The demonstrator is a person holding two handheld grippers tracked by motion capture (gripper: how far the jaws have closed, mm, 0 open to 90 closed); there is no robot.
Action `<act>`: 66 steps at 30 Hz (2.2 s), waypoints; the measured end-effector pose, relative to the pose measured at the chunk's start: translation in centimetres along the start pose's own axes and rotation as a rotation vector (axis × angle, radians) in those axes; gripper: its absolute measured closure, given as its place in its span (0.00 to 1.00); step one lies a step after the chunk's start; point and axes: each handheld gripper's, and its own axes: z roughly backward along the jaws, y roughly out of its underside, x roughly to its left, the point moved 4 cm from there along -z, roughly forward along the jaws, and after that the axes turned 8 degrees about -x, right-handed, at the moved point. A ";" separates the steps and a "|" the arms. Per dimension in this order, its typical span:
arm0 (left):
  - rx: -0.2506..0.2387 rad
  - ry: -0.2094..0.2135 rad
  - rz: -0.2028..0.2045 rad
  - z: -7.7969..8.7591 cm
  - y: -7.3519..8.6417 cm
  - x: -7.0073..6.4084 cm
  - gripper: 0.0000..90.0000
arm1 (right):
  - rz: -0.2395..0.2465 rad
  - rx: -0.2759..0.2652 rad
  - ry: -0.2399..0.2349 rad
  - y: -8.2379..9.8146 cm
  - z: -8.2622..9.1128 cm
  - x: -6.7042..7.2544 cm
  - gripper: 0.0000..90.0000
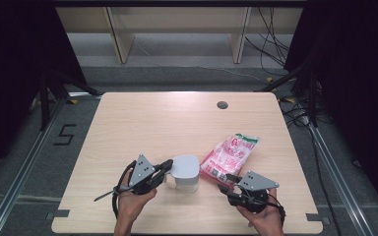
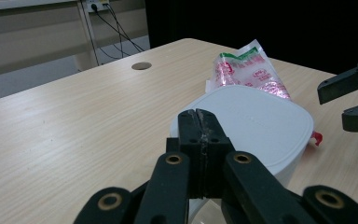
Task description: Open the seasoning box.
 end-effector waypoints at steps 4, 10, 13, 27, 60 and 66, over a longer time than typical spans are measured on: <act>-0.004 0.001 0.013 0.1 0.1 0.0 0.99 | -0.013 -0.011 -0.025 -0.7 -0.7 0.2 0.67; -0.012 0.006 0.028 0.1 0.2 0.1 0.99 | -0.037 -0.028 -0.030 -1.4 -1.6 0.3 0.77; -0.013 0.007 0.030 0.1 0.2 0.1 0.99 | -0.027 -0.034 -0.032 -1.8 -2.0 0.6 0.86; -0.014 -0.004 0.022 0.3 0.2 0.1 0.99 | -0.004 -0.029 -0.079 -2.5 -3.5 1.5 1.00; -0.040 -0.005 0.049 0.2 0.4 0.2 0.99 | 0.024 -0.002 -0.094 -3.3 -4.9 1.9 1.00; -0.039 -0.006 0.055 0.3 0.4 0.1 0.98 | 0.042 -0.015 -0.109 -3.5 -4.9 1.9 1.00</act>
